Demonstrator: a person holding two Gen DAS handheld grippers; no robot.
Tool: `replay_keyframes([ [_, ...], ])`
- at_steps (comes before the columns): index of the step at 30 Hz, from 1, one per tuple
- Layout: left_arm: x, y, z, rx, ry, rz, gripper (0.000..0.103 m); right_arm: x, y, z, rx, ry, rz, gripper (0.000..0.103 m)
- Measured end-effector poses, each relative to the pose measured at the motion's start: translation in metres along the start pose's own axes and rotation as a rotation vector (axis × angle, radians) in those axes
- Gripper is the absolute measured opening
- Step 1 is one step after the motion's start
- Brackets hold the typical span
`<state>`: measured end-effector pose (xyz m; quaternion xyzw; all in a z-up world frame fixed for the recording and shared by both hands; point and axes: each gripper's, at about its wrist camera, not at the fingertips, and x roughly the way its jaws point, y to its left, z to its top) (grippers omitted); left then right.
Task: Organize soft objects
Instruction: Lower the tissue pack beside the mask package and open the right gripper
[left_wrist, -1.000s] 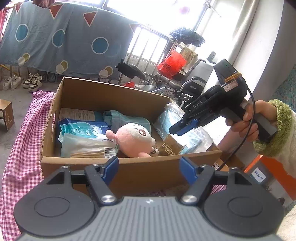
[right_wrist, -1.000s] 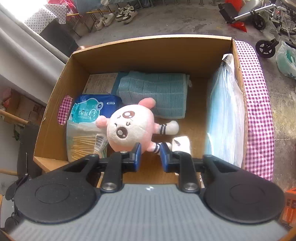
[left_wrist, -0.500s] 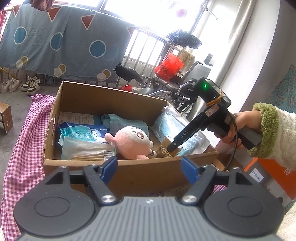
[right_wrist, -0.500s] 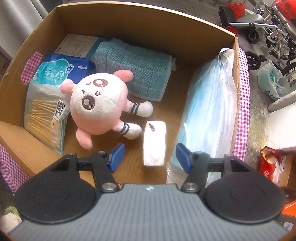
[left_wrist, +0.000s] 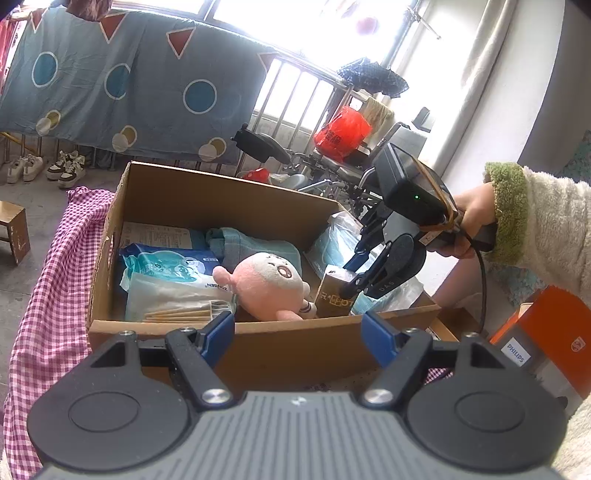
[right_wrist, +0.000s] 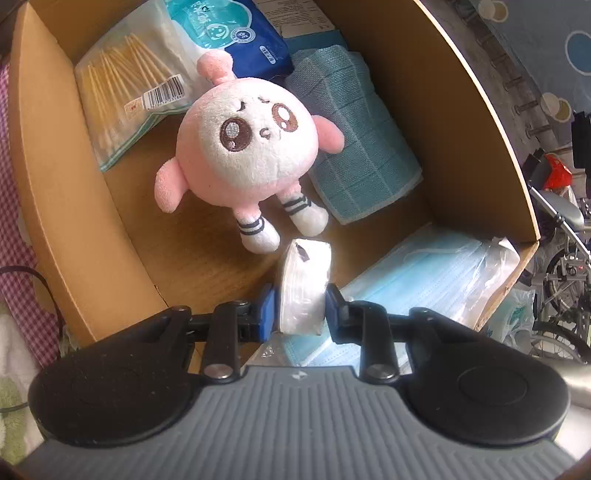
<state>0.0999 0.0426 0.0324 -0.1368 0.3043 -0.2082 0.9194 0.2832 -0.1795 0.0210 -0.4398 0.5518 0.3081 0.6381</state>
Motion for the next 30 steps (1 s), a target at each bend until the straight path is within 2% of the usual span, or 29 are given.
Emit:
replay_keyframes([
  [3,0.0,-0.001,0.001,0.003,-0.001,0.001,0.077,0.002,0.004,0.002,-0.138,-0.019,-0.049,0.035],
  [5,-0.001,-0.002,0.001,0.008,-0.003,-0.003,0.077,0.004,0.006,0.005,-0.19,-0.02,-0.152,0.044],
  [6,0.0,-0.003,0.001,0.01,-0.004,-0.004,0.077,0.003,0.003,0.006,-0.195,-0.023,-0.176,0.045],
  [8,0.0,-0.004,0.0,0.011,-0.001,-0.006,0.077,-0.003,-0.005,0.007,-0.168,-0.049,-0.206,0.045],
  [13,0.001,-0.005,0.0,0.007,0.002,-0.008,0.077,-0.012,-0.026,0.009,0.005,-0.124,-0.246,0.042],
  [18,0.0,-0.006,0.0,0.01,0.0,-0.003,0.077,-0.004,-0.057,0.019,0.312,-0.149,-0.234,0.035],
  [22,0.0,-0.007,0.0,0.01,0.005,-0.002,0.077,0.014,-0.081,0.027,0.529,-0.18,-0.154,0.032],
  [24,-0.001,-0.007,-0.001,0.01,0.003,-0.001,0.077,0.025,-0.087,0.031,0.571,-0.178,-0.112,0.031],
  [27,-0.002,-0.007,-0.001,0.007,-0.001,-0.005,0.077,0.05,-0.085,0.035,0.588,-0.121,-0.05,0.029],
  [30,-0.001,-0.006,-0.002,-0.001,0.002,-0.007,0.078,0.06,-0.071,0.035,0.552,-0.095,-0.031,0.029],
])
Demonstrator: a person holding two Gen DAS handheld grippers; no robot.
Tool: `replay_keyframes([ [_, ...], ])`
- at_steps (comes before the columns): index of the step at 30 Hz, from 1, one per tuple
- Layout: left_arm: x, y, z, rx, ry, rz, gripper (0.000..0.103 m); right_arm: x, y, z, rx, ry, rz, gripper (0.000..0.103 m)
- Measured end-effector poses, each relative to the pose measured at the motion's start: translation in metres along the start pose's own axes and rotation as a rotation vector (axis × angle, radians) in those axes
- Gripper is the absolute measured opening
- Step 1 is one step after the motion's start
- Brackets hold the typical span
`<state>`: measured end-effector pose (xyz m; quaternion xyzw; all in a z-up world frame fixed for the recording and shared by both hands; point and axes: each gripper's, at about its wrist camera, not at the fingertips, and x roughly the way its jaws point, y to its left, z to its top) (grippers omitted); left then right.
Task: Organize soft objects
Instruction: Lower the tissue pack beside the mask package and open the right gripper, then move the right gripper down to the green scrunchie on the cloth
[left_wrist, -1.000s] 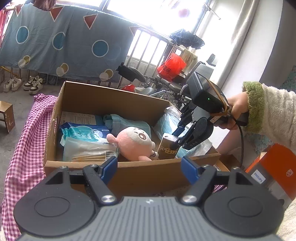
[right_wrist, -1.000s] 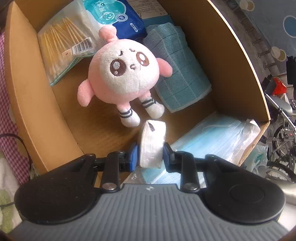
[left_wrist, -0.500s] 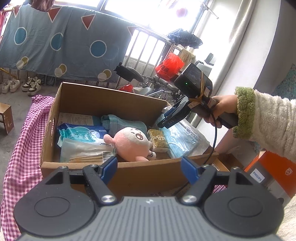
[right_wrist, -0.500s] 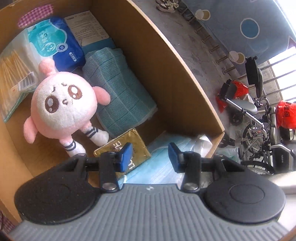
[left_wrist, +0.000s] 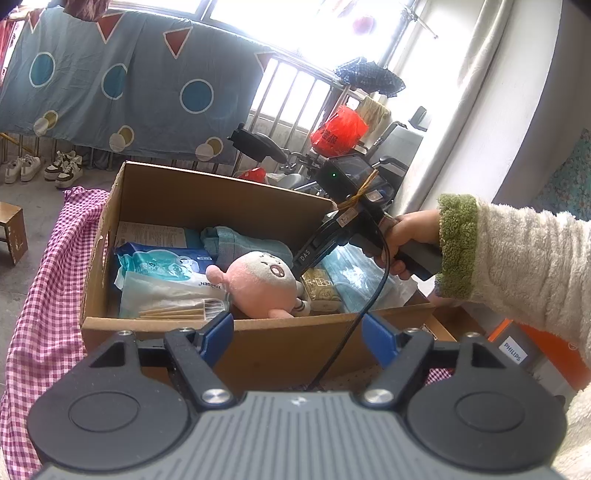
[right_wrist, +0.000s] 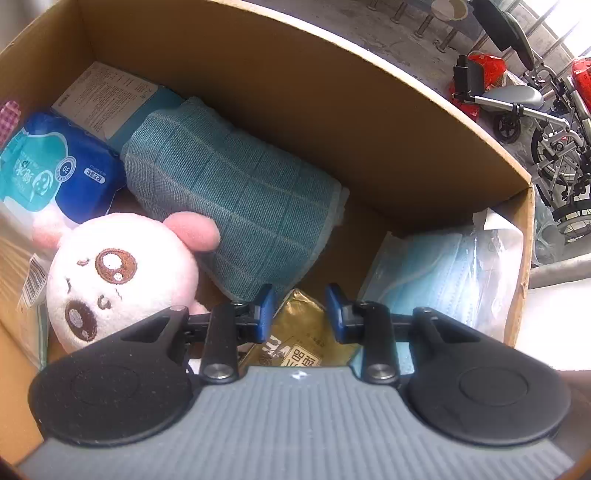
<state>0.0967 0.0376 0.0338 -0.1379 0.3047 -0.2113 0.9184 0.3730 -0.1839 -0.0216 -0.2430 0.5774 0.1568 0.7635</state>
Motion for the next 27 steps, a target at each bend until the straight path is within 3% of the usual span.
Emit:
replay_keyframes([
  [4,-0.003,-0.001,0.001,0.001,-0.002,0.011,0.079,0.0,0.003,-0.004,-0.006,-0.023,0.02,0.029],
  [7,-0.013,-0.002,0.002,0.0,-0.024,0.034,0.086,-0.013,0.0,-0.009,0.023,-0.071,0.069,0.03],
  [12,-0.034,0.003,0.007,-0.028,-0.061,0.062,0.095,-0.076,-0.011,-0.029,0.126,-0.24,0.192,0.04],
  [20,-0.053,0.005,0.012,-0.07,-0.079,0.029,0.098,-0.217,-0.019,-0.132,0.284,-0.6,0.427,0.053],
  [24,-0.034,-0.011,0.007,-0.04,0.004,-0.019,0.099,-0.263,-0.024,-0.203,0.375,-0.76,0.524,0.061],
  [27,-0.009,-0.026,0.002,-0.024,0.085,-0.053,0.099,-0.275,-0.029,-0.257,0.455,-0.824,0.586,0.075],
])
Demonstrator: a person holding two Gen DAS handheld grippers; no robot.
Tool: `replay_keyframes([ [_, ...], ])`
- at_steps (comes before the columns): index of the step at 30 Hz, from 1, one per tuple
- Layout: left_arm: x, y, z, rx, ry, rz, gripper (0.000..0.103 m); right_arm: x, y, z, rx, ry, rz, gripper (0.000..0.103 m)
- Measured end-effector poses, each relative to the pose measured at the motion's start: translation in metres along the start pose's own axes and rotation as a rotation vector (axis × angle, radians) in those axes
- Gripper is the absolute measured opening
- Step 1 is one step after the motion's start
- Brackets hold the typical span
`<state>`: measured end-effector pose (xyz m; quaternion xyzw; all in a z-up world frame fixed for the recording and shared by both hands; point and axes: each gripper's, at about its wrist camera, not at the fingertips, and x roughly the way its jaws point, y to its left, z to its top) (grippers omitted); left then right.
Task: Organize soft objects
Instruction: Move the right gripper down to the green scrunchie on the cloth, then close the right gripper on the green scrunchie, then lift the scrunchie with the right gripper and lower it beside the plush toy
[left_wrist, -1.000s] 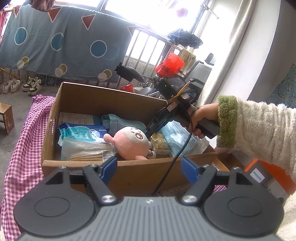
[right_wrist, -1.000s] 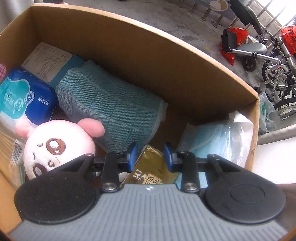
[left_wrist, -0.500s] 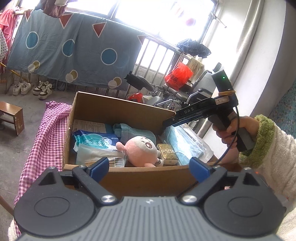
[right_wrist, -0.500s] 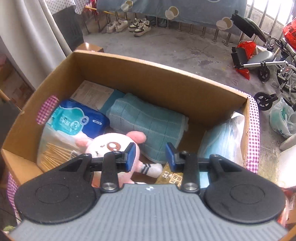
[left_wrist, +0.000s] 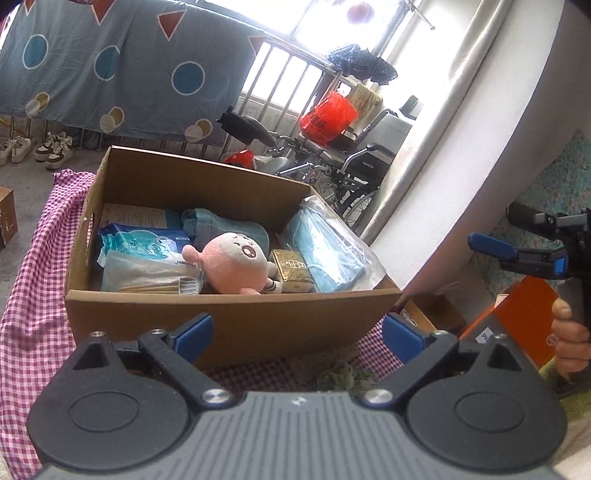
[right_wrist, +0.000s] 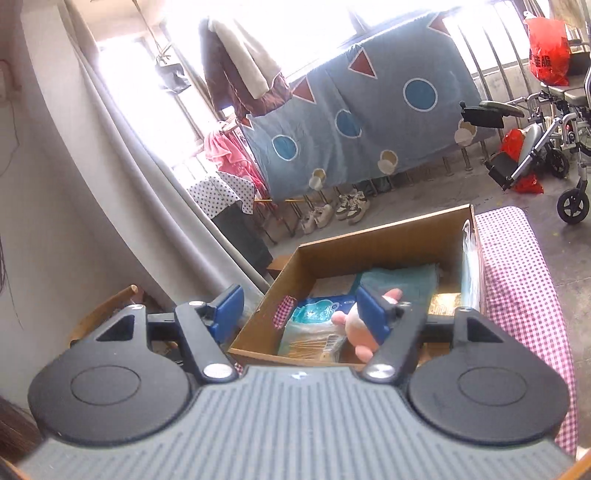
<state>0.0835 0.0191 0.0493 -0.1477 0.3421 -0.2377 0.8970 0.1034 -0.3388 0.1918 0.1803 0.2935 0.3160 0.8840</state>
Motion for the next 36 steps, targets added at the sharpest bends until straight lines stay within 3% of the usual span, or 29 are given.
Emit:
replay_keyframes([
  [3,0.032,-0.014,-0.006,0.021,0.086,-0.041,0.098,-0.025,-0.016,-0.035,0.09,-0.004,-0.002,0.077],
  [7,0.077,-0.039,-0.019,0.119,0.209,-0.062,0.096,-0.02,-0.043,-0.091,0.162,0.059,-0.183,0.077],
  [10,0.106,-0.057,-0.028,0.198,0.292,-0.047,0.087,0.0,-0.056,-0.122,0.151,0.118,-0.305,0.074],
  [13,0.131,-0.067,-0.035,0.26,0.347,-0.018,0.073,0.028,-0.071,-0.145,0.129,0.174,-0.374,0.064],
  [19,0.161,-0.071,-0.048,0.291,0.425,0.056,0.043,0.075,-0.098,-0.164,0.13,0.284,-0.343,0.045],
  [22,0.17,-0.07,-0.052,0.29,0.453,0.077,0.032,0.091,-0.117,-0.167,0.152,0.329,-0.324,0.03],
  [26,0.172,-0.068,-0.052,0.279,0.45,0.081,0.017,0.1,-0.122,-0.173,0.136,0.343,-0.296,0.015],
  [29,0.162,-0.072,-0.043,0.28,0.412,0.078,0.014,0.098,-0.126,-0.173,0.17,0.325,-0.273,0.013],
  [32,0.132,-0.076,-0.02,0.277,0.329,0.037,0.014,0.086,-0.115,-0.163,0.161,0.282,-0.24,0.012],
  [36,0.086,-0.08,0.017,0.281,0.174,0.013,0.014,0.064,-0.081,-0.134,0.057,0.187,-0.193,0.012],
])
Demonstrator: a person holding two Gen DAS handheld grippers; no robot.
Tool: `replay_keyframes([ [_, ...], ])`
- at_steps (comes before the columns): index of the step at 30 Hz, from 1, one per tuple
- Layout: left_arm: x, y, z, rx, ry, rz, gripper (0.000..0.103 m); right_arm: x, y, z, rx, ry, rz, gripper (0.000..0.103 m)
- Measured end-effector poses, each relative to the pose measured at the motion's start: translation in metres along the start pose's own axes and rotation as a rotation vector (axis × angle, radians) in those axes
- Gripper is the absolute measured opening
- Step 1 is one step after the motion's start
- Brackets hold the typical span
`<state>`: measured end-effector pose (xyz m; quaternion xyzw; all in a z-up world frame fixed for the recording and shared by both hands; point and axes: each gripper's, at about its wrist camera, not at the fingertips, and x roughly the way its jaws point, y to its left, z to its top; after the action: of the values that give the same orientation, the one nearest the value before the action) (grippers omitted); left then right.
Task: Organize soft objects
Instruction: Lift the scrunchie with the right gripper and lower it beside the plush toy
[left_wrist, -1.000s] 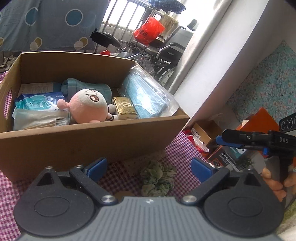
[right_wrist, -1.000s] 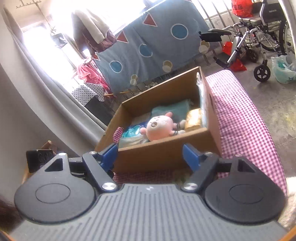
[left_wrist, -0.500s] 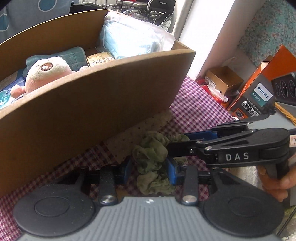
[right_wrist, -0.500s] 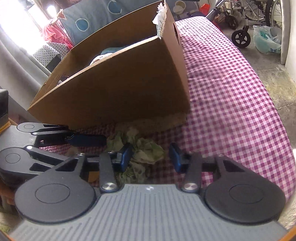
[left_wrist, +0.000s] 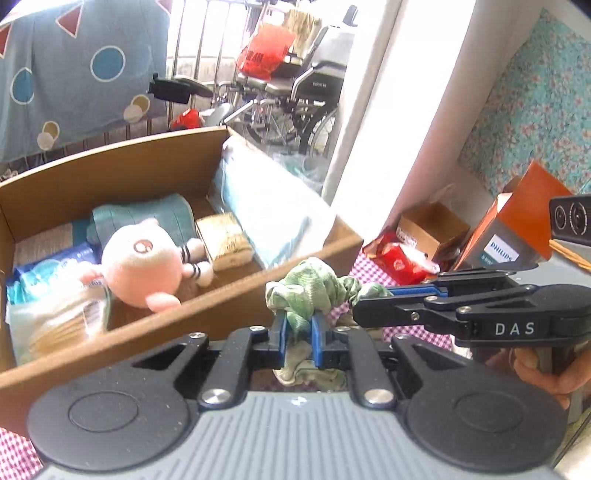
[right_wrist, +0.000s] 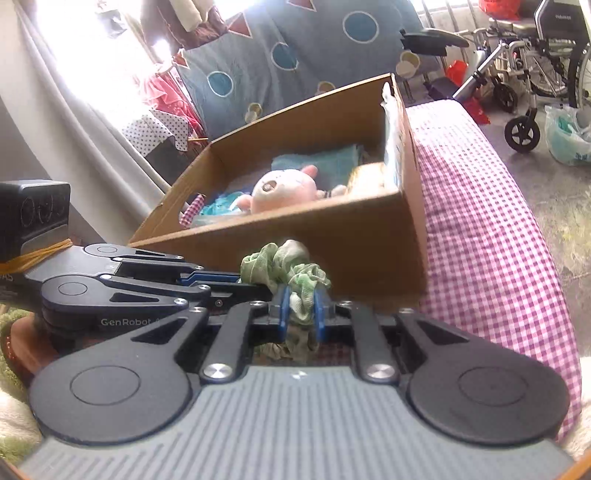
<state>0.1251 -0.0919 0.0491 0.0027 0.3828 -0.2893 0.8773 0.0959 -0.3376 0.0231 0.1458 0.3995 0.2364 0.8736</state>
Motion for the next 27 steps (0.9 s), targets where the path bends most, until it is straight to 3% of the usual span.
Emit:
replay_keyframes([
  [5,-0.035,0.026,0.036,-0.041,-0.137,0.003,0.014,-0.023,0.031,0.047,-0.093,-0.106,0.092,0.013],
  [9,-0.023,0.066,0.05,-0.139,-0.106,0.038,0.014,-0.002,0.044,0.098,-0.149,-0.101,0.141,0.013],
  [12,-0.002,0.096,0.046,-0.219,-0.031,0.044,0.014,0.039,0.041,0.132,-0.131,0.007,0.161,0.013],
  [14,0.012,0.113,0.04,-0.267,0.034,0.037,0.015,0.072,0.039,0.151,-0.081,0.133,0.172,0.013],
  [18,0.028,0.14,0.02,-0.363,0.133,0.024,0.018,0.131,0.032,0.157,-0.014,0.354,0.152,0.017],
  [20,0.026,0.148,0.014,-0.398,0.135,0.018,0.026,0.153,0.029,0.154,0.002,0.454,0.132,0.031],
  [21,0.023,0.151,0.013,-0.408,0.124,0.015,0.026,0.163,0.028,0.152,0.003,0.506,0.114,0.032],
  [24,0.011,0.158,0.01,-0.43,0.08,0.017,0.033,0.172,0.029,0.151,0.009,0.557,0.077,0.034],
  [27,-0.005,0.161,0.009,-0.442,0.021,0.031,0.038,0.165,0.033,0.158,-0.012,0.511,0.076,0.034],
])
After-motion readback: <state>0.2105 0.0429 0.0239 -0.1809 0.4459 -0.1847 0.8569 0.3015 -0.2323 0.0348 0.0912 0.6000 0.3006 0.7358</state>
